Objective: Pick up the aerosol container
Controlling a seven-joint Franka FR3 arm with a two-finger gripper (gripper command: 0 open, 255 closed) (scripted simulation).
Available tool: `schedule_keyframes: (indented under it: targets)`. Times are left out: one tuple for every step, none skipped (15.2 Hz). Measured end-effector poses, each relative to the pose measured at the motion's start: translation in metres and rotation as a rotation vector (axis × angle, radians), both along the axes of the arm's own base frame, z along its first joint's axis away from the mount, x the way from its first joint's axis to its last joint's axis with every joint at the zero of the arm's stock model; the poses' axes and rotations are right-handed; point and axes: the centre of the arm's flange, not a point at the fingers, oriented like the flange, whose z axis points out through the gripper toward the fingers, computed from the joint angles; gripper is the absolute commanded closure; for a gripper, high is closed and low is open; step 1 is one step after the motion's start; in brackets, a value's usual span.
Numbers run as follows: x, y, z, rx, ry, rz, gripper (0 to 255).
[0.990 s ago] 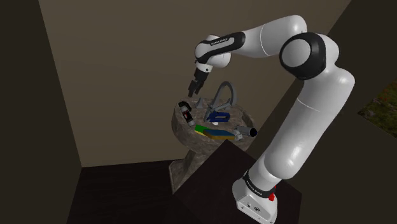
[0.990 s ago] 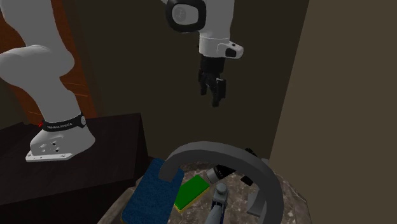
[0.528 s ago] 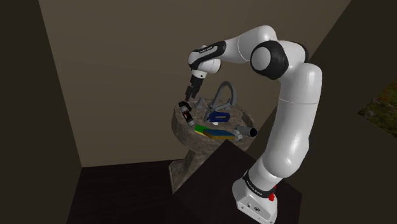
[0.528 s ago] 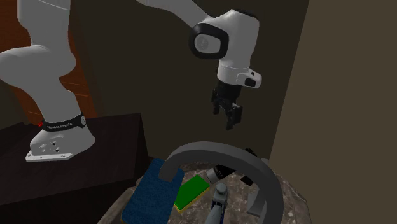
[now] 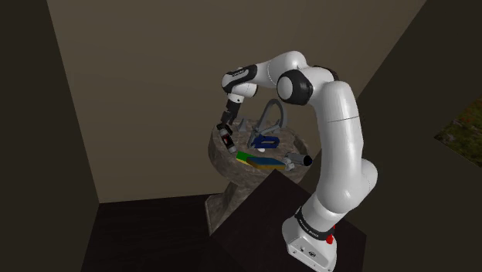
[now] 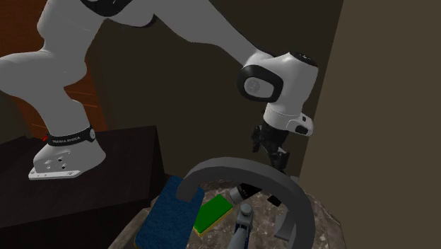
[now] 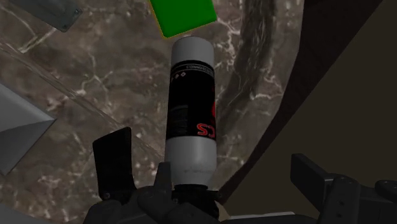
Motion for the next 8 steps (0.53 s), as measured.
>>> schedule_keyframes:
  targets:
    - [0.004, -0.007, -0.014, 0.004, 0.007, 0.000, 0]
    - [0.008, -0.010, -0.023, 0.007, 0.012, -0.001, 0]
    - [0.011, -0.013, -0.029, 0.009, 0.014, -0.001, 0]
    - [0.011, -0.015, -0.035, 0.010, 0.015, -0.001, 0]
    - [0.012, -0.015, -0.040, 0.010, 0.016, -0.001, 0]
    - [0.012, -0.014, -0.046, 0.011, 0.016, -0.001, 0]
    - [0.013, -0.014, -0.051, 0.011, 0.016, -0.001, 0]
    - [0.014, -0.013, -0.056, 0.011, 0.016, -0.001, 0]
